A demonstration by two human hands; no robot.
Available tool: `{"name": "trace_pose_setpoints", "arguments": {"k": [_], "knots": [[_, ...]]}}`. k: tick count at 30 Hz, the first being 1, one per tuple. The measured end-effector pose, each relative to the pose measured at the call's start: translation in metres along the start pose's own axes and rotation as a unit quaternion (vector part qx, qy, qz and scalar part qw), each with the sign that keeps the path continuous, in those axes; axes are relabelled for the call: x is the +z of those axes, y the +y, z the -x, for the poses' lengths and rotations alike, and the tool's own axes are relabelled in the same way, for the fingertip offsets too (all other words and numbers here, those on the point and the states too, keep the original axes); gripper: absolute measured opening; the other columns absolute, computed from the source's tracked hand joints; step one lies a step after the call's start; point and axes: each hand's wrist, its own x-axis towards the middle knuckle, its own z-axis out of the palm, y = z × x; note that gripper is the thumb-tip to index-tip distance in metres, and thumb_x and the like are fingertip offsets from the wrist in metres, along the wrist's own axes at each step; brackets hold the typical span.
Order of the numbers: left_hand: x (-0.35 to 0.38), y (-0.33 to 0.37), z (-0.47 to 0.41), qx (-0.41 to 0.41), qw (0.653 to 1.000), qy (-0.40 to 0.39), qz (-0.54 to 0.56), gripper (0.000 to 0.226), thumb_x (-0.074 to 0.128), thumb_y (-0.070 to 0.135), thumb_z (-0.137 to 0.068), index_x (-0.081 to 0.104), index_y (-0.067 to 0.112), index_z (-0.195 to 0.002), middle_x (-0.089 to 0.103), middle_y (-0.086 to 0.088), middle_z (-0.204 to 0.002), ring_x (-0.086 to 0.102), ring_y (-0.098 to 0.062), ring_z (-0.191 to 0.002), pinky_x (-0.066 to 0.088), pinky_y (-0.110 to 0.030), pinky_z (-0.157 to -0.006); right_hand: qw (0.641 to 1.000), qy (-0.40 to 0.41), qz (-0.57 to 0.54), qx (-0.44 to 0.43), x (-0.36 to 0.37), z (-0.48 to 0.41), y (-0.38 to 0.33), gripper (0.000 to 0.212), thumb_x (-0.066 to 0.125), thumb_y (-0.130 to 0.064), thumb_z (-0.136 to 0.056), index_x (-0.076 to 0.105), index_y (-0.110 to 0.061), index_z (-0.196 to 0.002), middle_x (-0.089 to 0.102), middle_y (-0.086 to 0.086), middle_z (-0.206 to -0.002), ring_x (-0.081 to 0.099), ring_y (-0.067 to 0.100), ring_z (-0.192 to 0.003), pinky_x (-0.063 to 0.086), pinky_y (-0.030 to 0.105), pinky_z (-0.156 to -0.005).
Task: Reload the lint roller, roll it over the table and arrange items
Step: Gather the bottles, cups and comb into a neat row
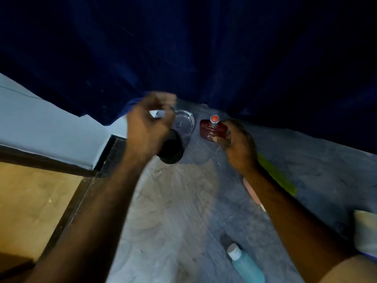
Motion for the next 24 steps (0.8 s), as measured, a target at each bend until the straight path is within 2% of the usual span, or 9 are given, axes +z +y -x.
{"name": "trace_pose_setpoints", "arguments": {"k": [3, 5, 8, 12, 15, 16, 19, 24], "knots": [[-0.022, -0.039, -0.062, -0.044, 0.998, -0.004, -0.052, 0.02, 0.066, 0.007, -0.091, 0.075, 0.017, -0.106, 0.078, 0.0, -0.105, 0.073, -0.015, -0.094, 0.062, -0.048, -0.095, 0.999, -0.006, 0.02, 0.028, 0.011, -0.014, -0.002, 0.044, 0.074, -0.034, -0.084, 0.059, -0.026, -0.125, 0.068, 0.0, -0.117, 0.069, 0.024, -0.097, 0.054, 0.034, -0.084], [-0.019, -0.069, -0.091, -0.083, 0.992, -0.035, -0.088, 0.019, 0.069, 0.0, -0.092, 0.075, 0.011, -0.107, 0.076, -0.007, -0.102, 0.07, -0.018, -0.091, 0.06, -0.054, -0.098, 0.999, -0.011, 0.02, 0.043, 0.015, -0.021, -0.001, 0.045, 0.072, -0.039, -0.084, 0.059, -0.028, -0.125, 0.07, 0.0, -0.117, 0.069, 0.024, -0.099, 0.056, 0.037, -0.087], [-0.005, -0.107, -0.112, -0.101, 0.982, -0.085, -0.134, 0.018, 0.073, 0.0, -0.089, 0.076, 0.005, -0.105, 0.075, -0.006, -0.097, 0.068, -0.017, -0.087, 0.062, -0.05, -0.095, 0.997, -0.026, -0.007, 0.076, 0.021, -0.028, 0.003, 0.051, 0.072, -0.04, -0.086, 0.057, -0.027, -0.132, 0.071, 0.005, -0.117, 0.071, 0.027, -0.1, 0.057, 0.046, -0.09], [0.011, -0.126, -0.12, -0.086, 0.974, -0.14, -0.155, 0.022, 0.079, -0.003, -0.079, 0.073, 0.018, -0.085, 0.077, -0.006, -0.086, 0.071, -0.006, -0.079, 0.058, -0.039, -0.09, 0.995, -0.031, -0.004, 0.095, 0.026, -0.034, 0.006, 0.055, 0.074, -0.037, -0.085, 0.055, -0.027, -0.135, 0.072, 0.004, -0.118, 0.072, 0.023, -0.096, 0.057, 0.046, -0.091], [0.019, -0.132, -0.119, -0.056, 0.97, -0.167, -0.169, 0.018, 0.085, 0.008, -0.072, 0.071, 0.019, -0.077, 0.08, -0.016, -0.093, 0.078, -0.03, -0.093, 0.059, -0.05, -0.095, 0.994, -0.036, -0.005, 0.105, 0.025, -0.037, 0.006, 0.055, 0.075, -0.037, -0.085, 0.054, -0.028, -0.136, 0.073, 0.003, -0.118, 0.072, 0.022, -0.098, 0.058, 0.046, -0.091], [0.019, -0.134, -0.118, -0.046, 0.968, -0.173, -0.176, 0.017, 0.087, 0.011, -0.071, 0.072, 0.015, -0.077, 0.081, -0.015, -0.091, 0.078, -0.034, -0.092, 0.06, -0.052, -0.092, 0.994, -0.037, -0.009, 0.106, 0.025, -0.037, 0.006, 0.055, 0.075, -0.036, -0.085, 0.055, -0.028, -0.135, 0.074, 0.004, -0.116, 0.073, 0.022, -0.097, 0.058, 0.047, -0.091], [0.017, -0.137, -0.112, -0.037, 0.965, -0.163, -0.203, 0.021, 0.091, 0.016, -0.073, 0.077, 0.011, -0.087, 0.081, -0.011, -0.089, 0.079, -0.028, -0.089, 0.061, -0.049, -0.088, 0.994, -0.039, -0.016, 0.106, 0.025, -0.039, 0.006, 0.055, 0.075, -0.034, -0.085, 0.056, -0.028, -0.136, 0.075, 0.005, -0.113, 0.073, 0.021, -0.095, 0.058, 0.046, -0.091], [0.02, -0.132, -0.106, -0.046, 0.964, -0.141, -0.221, 0.022, 0.09, 0.013, -0.075, 0.079, 0.009, -0.093, 0.082, -0.011, -0.095, 0.078, -0.026, -0.096, 0.06, -0.045, -0.092, 0.993, -0.041, -0.025, 0.106, 0.026, -0.038, 0.006, 0.056, 0.075, -0.031, -0.087, 0.055, -0.026, -0.139, 0.073, 0.005, -0.12, 0.072, 0.021, -0.098, 0.057, 0.048, -0.094]]}}
